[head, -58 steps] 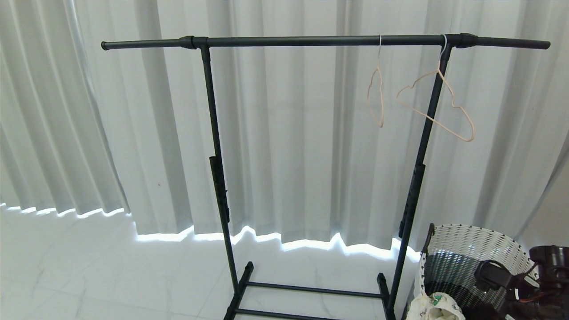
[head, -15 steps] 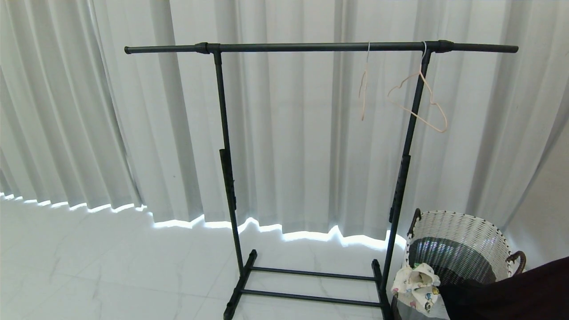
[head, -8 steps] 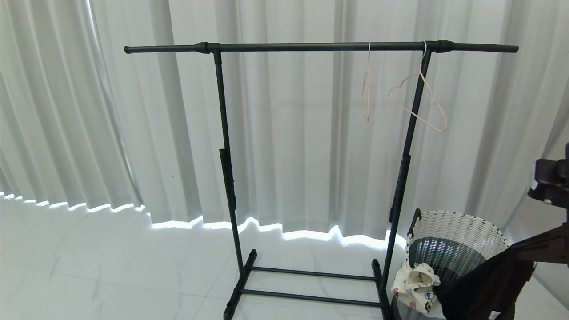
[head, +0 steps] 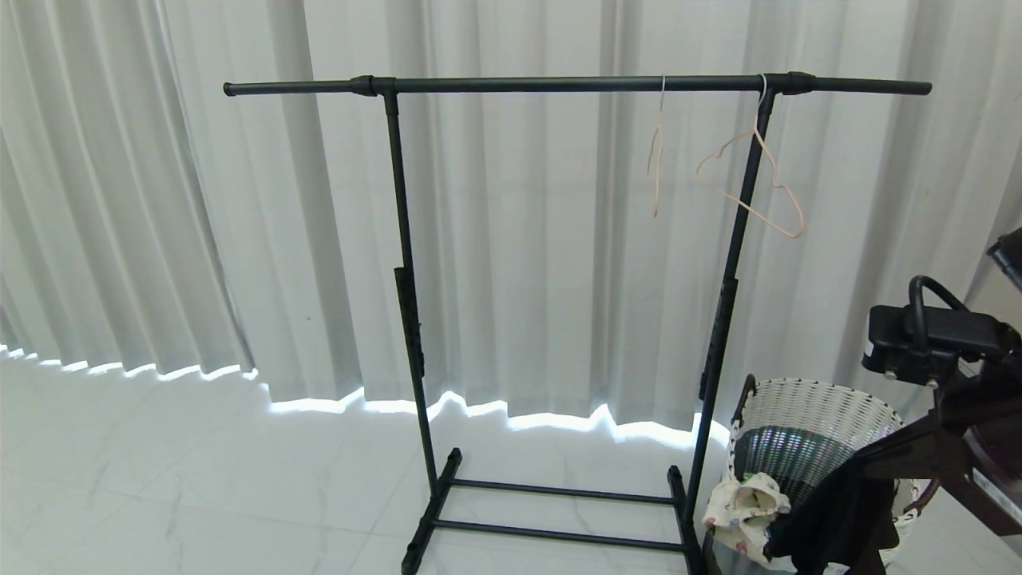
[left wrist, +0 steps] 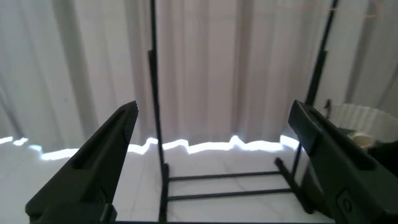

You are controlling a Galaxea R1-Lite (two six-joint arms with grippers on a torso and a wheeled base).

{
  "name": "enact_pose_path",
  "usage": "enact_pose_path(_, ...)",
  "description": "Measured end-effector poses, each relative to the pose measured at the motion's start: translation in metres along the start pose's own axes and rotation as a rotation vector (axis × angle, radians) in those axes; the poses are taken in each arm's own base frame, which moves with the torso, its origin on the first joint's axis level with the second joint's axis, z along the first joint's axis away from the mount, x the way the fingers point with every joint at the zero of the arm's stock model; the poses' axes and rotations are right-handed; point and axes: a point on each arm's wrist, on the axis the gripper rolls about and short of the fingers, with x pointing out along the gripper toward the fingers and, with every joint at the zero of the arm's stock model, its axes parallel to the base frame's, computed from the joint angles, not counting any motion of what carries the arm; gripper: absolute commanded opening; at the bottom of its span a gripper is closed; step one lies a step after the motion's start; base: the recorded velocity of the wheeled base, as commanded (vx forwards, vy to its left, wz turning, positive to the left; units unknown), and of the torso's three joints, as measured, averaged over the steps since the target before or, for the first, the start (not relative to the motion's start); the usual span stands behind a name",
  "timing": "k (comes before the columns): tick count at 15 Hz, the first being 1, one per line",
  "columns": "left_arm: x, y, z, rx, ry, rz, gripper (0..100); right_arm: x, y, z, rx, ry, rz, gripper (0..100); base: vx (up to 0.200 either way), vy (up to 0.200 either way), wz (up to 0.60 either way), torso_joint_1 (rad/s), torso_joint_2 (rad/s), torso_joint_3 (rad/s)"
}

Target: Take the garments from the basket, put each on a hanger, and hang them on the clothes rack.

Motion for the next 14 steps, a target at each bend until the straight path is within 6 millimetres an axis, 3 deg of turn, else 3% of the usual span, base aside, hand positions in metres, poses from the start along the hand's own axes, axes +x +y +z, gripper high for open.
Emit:
enact_pose_path(3, 0.038, 0.006, 0.064, -0.028, 0.063, -0.148, 100, 0.0, -0.003, 0.006, -0.014, -0.055, -0.029, 0, 0.0, 0.0, 0.0, 0.0, 0.0, 0.0)
enact_pose_path(6, 0.116, 0.013, 0.102, -0.075, 0.205, -0.292, 100, -0.003, 0.0, 0.011, -0.036, -0.098, -0.038, 0, 0.0, 0.0, 0.0, 0.0, 0.0, 0.0)
enact_pose_path(8, 0.176, 0.004, 0.099, -0.099, 0.315, -0.412, 100, -0.006, 0.004, 0.015, -0.032, -0.14, -0.042, 0, 0.0, 0.0, 0.0, 0.0, 0.0, 0.0)
enact_pose_path(11, 0.242, -0.029, 0.065, -0.118, 0.5, -0.574, 100, -0.008, 0.015, 0.026, -0.031, -0.214, -0.017, 0, 0.0, 0.0, 0.0, 0.0, 0.0, 0.0)
enact_pose_path(14, 0.265, -0.07, 0.036, -0.107, 0.625, -0.716, 100, -0.008, 0.031, 0.038, -0.027, -0.274, 0.037, 0, 0.0, 0.0, 0.0, 0.0, 0.0, 0.0)
